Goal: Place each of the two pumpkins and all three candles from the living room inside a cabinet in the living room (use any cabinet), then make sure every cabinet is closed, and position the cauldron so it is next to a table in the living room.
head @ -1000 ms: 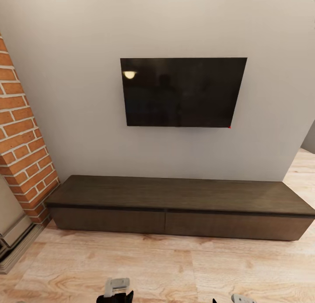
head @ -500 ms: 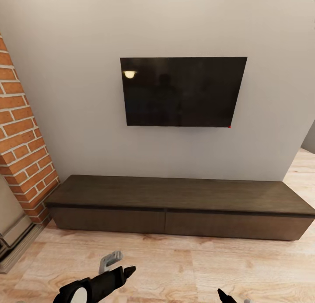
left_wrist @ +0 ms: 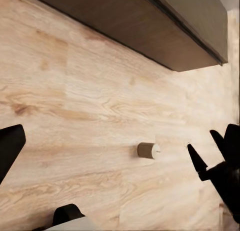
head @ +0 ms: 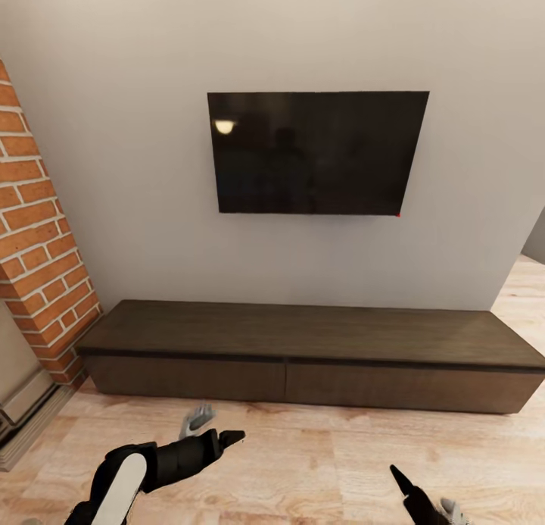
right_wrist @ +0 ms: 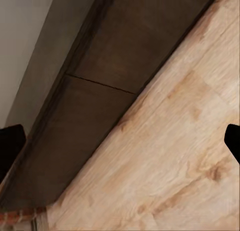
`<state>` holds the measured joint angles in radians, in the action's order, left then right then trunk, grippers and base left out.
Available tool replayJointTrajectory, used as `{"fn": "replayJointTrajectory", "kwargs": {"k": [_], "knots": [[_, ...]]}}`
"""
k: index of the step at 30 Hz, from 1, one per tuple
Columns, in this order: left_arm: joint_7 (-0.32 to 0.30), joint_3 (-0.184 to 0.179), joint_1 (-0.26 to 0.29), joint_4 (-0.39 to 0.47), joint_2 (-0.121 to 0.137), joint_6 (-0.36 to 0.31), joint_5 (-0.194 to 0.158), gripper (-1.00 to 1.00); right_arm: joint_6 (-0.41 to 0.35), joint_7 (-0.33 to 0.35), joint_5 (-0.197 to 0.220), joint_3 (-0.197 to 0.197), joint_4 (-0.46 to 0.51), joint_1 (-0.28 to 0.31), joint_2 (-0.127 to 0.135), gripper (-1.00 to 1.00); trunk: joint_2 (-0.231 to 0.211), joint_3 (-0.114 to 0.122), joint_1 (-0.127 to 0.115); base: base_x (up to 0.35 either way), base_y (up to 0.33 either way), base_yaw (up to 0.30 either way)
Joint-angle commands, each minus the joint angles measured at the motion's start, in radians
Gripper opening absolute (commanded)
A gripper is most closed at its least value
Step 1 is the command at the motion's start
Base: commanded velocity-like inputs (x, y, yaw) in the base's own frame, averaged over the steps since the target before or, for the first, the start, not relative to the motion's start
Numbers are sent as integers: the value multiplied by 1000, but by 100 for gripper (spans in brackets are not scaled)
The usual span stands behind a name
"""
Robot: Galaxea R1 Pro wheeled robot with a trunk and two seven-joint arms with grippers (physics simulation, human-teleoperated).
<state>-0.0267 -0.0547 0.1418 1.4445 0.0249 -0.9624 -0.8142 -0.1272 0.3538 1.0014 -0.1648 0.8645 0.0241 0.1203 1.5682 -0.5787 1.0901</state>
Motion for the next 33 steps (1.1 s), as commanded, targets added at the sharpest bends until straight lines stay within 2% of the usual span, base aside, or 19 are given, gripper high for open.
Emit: {"fn": "replayJointTrajectory", "kwargs": {"k": [1, 3, 5, 8, 9, 11, 14, 17, 19, 21, 25, 26, 28, 33], "knots": [[-10, 1, 16, -1, 1, -13, -12, 100, -7, 36, 60, -12, 2, 0, 4, 100, 8, -4, 4, 0, 0, 0], [-18, 1, 33, -3, 1, -23, -35, 100, 14, 69, 133, -28, -1, 1, 7, 100, 22, -11, 12, 0, 0, 0], [-22, 1, 44, -5, -1, -28, -51, 100, 76, 75, 173, -36, -17, 9, 7, 100, 36, -17, 19, 0, 0, 0], [-25, 0, 48, -6, 2, -31, -85, 100, 118, 77, 199, -41, -26, 20, 8, 100, 57, -26, 31, 0, 0, 0], [-25, -2, 49, -7, 1, -31, -118, 100, 121, 78, 222, -42, -31, 34, 9, 100, 64, -29, 35, 0, 0, 0], [-25, -6, 50, -7, 1, -32, -161, 100, 119, 87, 267, -43, -51, 61, 11, 100, 78, -36, 42, 0, 0, 0], [-25, -8, 50, -7, 1, -32, -191, 100, 119, 95, 306, -42, -97, 95, 11, 100, 99, -45, 54, 0, 0, 0], [-25, -8, 50, -7, 2, -32, -206, 100, 119, 116, 320, -40, -165, 136, 12, 100, 120, -54, 65, 0, 0, 0], [-25, -9, 50, -7, 2, -32, -217, 100, 117, 157, 326, -40, -199, 147, 12, 100, 134, -61, 73, 0, 0, 0], [-25, -9, 50, -8, 1, -32, -224, 100, 116, 202, 328, -39, -214, 152, 12, 100, 148, -67, 81, 0, 0, 0], [-25, -7, 50, -8, 3, -32, -231, 100, 112, 247, 329, -38, -221, 166, 12, 100, 176, -79, 96, 0, 0, 0], [-25, -5, 50, -8, 5, -33, -243, 100, 99, 261, 329, -38, -218, 170, 11, 100, 183, -83, 100, 0, 0, 0], [-25, -6, 50, -9, 14, -32, -259, 100, 94, 264, 325, -38, -217, 176, 9, 100, 197, -89, 107, 0, 0, 0], [-25, -9, 50, -8, 26, -33, -280, 100, 97, 209, 318, -39, -215, 200, 6, 100, 232, -105, 127, 0, 0, 0]]}}
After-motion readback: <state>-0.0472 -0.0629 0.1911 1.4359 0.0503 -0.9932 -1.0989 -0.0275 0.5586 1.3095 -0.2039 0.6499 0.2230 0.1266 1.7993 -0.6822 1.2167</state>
